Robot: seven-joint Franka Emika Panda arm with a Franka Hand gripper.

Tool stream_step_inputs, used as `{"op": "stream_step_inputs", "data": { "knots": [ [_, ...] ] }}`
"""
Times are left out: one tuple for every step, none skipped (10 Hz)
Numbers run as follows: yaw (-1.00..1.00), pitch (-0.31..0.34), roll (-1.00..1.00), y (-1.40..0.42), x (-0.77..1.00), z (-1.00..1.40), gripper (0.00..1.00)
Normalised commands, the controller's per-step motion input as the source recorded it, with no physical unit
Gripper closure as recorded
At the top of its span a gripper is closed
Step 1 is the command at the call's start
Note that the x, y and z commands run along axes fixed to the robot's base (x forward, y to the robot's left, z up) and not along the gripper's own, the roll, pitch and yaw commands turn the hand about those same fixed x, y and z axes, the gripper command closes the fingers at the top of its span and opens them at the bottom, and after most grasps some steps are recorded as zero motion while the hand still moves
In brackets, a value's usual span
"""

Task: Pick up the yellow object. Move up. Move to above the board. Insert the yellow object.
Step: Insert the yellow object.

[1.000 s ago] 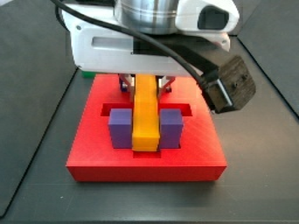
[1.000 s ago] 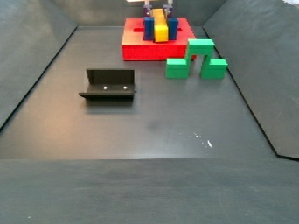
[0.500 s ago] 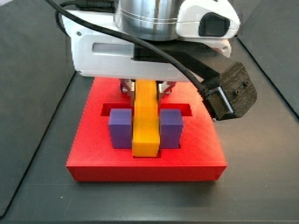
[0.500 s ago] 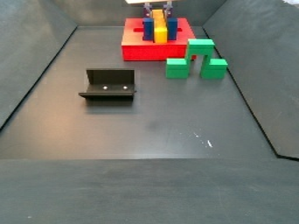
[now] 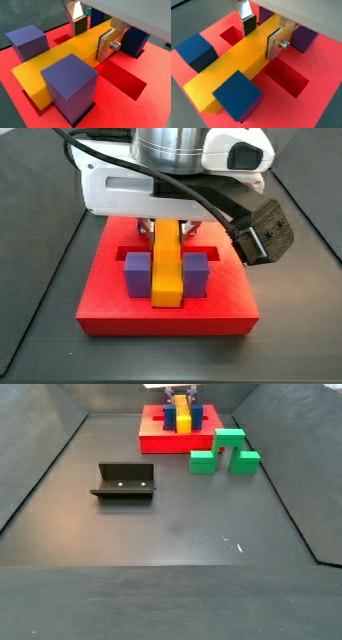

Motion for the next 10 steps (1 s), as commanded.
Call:
{"op": "stream_step_inputs", "data": {
  "knots": [
    [0.11, -0.051, -0.03, -0.01, 0.0, -0.15, 1.0],
    [0.1, -0.044, 0.0, -0.03, 0.0, -0.2, 1.0],
    [0.1, -0.016, 0.01, -0.01, 0.0, -0.21, 1.0],
    [0.15, -0.007, 0.05, 0.0, 0.0, -0.25, 1.0],
    [0.12, 0.0, 0.09, 0.0, 0.17, -0.2, 1.0],
    [-0.08, 0.0, 0.05, -0.03, 0.17, -0.17, 1.0],
    [-0.11, -0.013, 0.0, 0.0, 0.11, -0.13, 1.0],
    [-0.05, -0.004, 0.0, 0.0, 0.1, -0.09, 1.0],
    [-0.03, -0.014, 0.0, 0.0, 0.06, -0.07, 1.0],
    [0.0, -0.05, -0.04, 0.0, 0.06, -0.07, 1.0]
  ]
}}
